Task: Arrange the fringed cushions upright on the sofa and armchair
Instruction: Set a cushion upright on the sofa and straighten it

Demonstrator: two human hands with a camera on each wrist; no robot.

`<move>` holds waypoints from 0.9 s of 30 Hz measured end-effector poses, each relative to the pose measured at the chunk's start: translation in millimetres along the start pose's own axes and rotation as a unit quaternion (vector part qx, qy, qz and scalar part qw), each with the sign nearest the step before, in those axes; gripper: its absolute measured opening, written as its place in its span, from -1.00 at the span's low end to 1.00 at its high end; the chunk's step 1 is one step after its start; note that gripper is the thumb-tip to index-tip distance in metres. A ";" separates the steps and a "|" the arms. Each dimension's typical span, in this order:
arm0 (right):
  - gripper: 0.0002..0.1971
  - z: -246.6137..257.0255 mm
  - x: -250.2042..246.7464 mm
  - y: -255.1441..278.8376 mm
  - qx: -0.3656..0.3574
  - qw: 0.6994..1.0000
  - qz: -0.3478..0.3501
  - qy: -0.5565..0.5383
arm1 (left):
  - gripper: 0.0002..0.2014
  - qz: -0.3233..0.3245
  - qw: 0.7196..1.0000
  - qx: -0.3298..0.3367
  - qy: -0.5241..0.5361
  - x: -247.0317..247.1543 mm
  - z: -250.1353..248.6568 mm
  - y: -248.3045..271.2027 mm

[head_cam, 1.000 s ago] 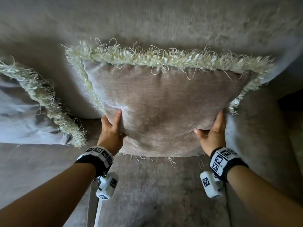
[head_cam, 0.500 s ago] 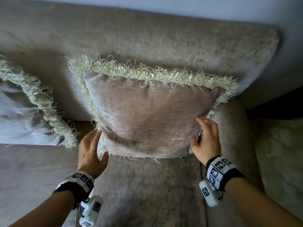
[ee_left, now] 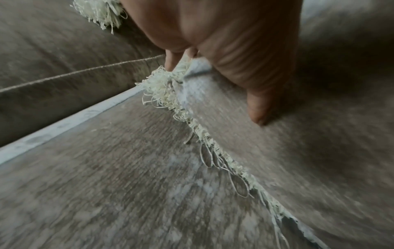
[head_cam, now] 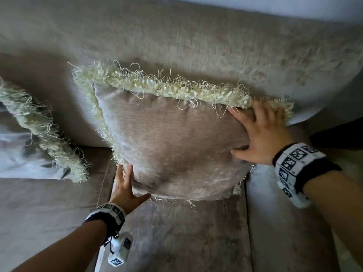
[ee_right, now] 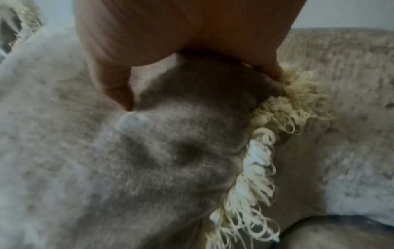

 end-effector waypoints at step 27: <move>-0.05 3.5 15.1 32.4 -0.058 0.976 -0.210 -0.009 | -0.02 0.016 0.999 0.039 0.011 -6.2 -10.3 -15.7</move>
Point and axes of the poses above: each hand's wrist, its own y-axis away from the middle knuckle, its own x-axis out of the palm, z = x × y, the point moved 9 cm from there along -y, towards the middle knuckle, and after that the axes turned 10 degrees about -y, right-handed, at the moved point
